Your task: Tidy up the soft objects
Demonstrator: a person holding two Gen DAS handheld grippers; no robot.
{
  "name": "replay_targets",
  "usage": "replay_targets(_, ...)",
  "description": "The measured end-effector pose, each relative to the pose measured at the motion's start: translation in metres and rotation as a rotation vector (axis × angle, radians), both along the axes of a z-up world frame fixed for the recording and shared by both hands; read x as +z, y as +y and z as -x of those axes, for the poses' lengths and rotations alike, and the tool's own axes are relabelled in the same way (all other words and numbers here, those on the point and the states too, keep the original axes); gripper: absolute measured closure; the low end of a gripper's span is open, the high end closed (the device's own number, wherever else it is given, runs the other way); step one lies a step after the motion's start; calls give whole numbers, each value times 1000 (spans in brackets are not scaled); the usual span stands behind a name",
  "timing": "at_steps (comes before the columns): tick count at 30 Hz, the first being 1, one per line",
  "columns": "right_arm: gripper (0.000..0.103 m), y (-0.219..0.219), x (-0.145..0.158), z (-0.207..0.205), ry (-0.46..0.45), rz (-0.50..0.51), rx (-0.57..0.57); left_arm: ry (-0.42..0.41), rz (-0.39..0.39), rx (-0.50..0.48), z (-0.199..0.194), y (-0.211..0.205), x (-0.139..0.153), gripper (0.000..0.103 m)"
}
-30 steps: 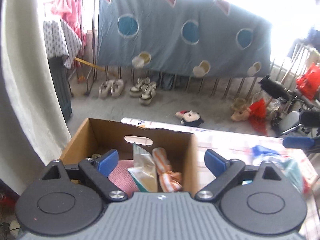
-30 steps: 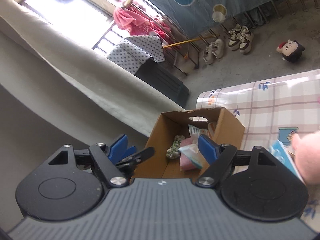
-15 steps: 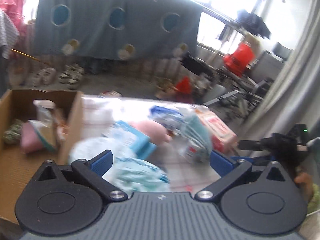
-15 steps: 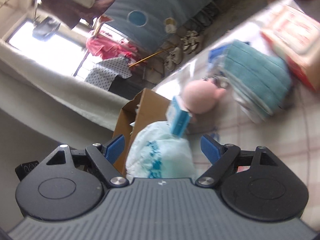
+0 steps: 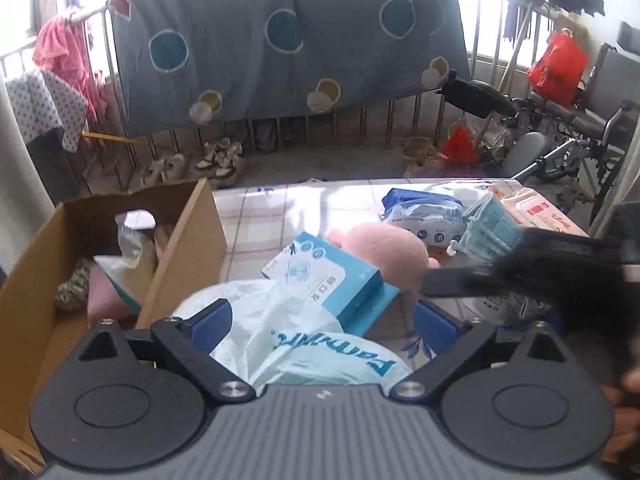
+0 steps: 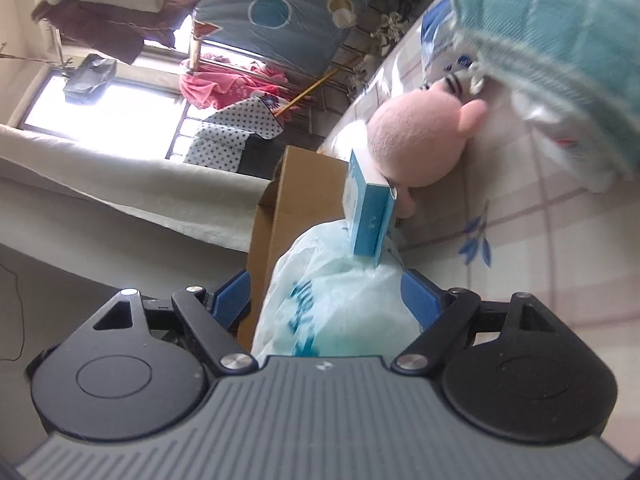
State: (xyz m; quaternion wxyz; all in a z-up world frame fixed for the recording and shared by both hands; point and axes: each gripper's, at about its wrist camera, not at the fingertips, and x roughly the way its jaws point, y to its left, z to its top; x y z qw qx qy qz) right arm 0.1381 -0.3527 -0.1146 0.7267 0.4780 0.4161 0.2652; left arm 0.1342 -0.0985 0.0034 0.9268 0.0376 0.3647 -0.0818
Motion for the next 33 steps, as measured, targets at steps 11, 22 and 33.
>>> replay_targets(11,78,71,-54,-81,125,46,-29,85,65,44,-4,19,-29,39)
replay_targets(22,83,57,-12,-88,61,-29,-83,44,91,27,11,21,-22,40)
replay_targets(33,83,-59,1,68,33,-58,-157,-61,183,-104,83,5,20,24)
